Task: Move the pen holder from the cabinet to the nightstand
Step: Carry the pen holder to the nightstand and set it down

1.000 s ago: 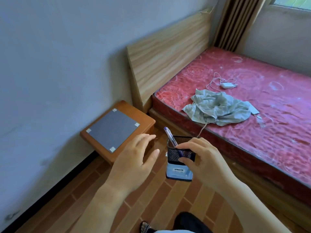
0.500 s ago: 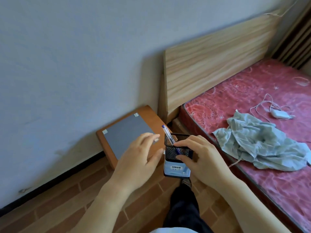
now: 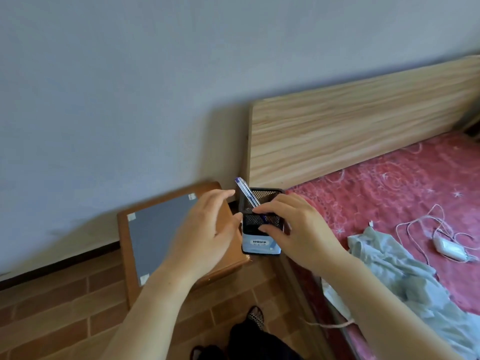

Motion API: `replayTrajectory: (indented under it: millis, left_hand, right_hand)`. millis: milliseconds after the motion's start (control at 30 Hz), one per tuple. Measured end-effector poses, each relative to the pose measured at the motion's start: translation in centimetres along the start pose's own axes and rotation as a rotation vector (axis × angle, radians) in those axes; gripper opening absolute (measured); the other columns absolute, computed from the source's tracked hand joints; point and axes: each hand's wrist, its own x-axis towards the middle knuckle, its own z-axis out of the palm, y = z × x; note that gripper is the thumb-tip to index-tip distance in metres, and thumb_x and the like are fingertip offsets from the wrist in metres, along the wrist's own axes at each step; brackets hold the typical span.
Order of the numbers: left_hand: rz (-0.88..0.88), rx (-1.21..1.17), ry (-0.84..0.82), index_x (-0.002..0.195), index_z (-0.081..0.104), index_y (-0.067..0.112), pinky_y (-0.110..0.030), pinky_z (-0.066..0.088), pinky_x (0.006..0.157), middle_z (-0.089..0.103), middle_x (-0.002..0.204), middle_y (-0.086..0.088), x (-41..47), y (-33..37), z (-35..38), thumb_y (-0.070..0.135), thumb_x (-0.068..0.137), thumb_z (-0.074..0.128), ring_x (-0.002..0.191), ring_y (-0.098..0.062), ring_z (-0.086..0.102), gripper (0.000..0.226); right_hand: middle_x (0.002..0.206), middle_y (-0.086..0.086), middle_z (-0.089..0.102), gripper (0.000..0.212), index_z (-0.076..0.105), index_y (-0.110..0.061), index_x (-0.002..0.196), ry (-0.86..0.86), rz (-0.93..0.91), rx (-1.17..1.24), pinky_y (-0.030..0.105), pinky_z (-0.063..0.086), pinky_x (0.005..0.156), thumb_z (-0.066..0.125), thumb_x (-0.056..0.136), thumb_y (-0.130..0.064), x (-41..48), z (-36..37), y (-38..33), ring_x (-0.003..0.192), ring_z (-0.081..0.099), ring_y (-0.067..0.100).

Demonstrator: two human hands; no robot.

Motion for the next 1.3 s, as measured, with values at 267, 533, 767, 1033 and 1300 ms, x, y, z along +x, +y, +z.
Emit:
replayTrajectory:
  millis: [267, 533, 767, 1033, 1300]
  left_hand:
    - [0.031, 0.041, 0.002, 0.132, 0.037, 0.036, 0.004, 0.025, 0.079, 0.036, 0.136, 0.022, 1.8, -3.8, 0.4, 0.042, 0.09, 0.047, 0.109, 0.02, 0.024, 0.043]
    - [-0.058, 0.059, 0.017, 0.133, 0.035, 0.036, -0.007, 0.022, 0.087, 0.034, 0.141, 0.02, 1.8, -10.8, 3.4, 0.048, 0.088, 0.041, 0.117, 0.012, 0.025, 0.047]
    - [-0.147, 0.095, 0.011, 0.135, 0.034, 0.034, -0.016, 0.028, 0.094, 0.034, 0.143, 0.014, 1.7, -18.1, 9.0, 0.045, 0.089, 0.042, 0.129, -0.003, 0.033, 0.048]
    - [-0.177, 0.188, -0.016, 0.137, 0.031, 0.032, -0.016, 0.032, 0.091, 0.034, 0.143, 0.013, 2.1, -26.2, 14.3, 0.045, 0.092, 0.038, 0.127, -0.004, 0.035, 0.047]
    - [-0.126, 0.27, 0.039, 0.136, 0.033, 0.03, -0.03, 0.042, 0.093, 0.034, 0.143, 0.01, 6.5, -34.4, 20.1, 0.045, 0.092, 0.038, 0.129, -0.01, 0.035, 0.047]
  right_hand:
    - [0.098, -0.002, 0.064, 0.032, 0.064, -0.019, 0.107, -0.016, -0.005, 0.054, 0.007, 0.034, 0.073, 0.07, 0.076, -0.011, 2.9, 4.6, 1.3, 0.091, 0.047, 0.005]
    - [0.098, -0.002, 0.066, 0.033, 0.064, -0.02, 0.106, -0.043, -0.023, 0.049, 0.009, 0.036, 0.069, 0.071, 0.076, -0.011, 5.0, 11.1, 5.1, 0.088, 0.046, 0.004]
    - [0.099, -0.004, 0.064, 0.034, 0.064, -0.02, 0.107, -0.115, -0.07, 0.071, 0.006, 0.034, 0.07, 0.072, 0.076, -0.012, 4.8, 19.7, 9.8, 0.09, 0.045, 0.004]
    - [0.105, -0.002, 0.065, 0.038, 0.061, -0.018, 0.112, -0.178, -0.111, 0.112, 0.006, 0.034, 0.08, 0.071, 0.076, -0.012, 6.2, 28.6, 14.8, 0.098, 0.049, 0.008]
    - [0.096, 0.003, 0.065, 0.031, 0.064, -0.013, 0.105, 0.021, -0.257, 0.035, 0.024, 0.042, 0.073, 0.071, 0.075, -0.009, 9.7, 35.9, 21.2, 0.09, 0.053, 0.019]
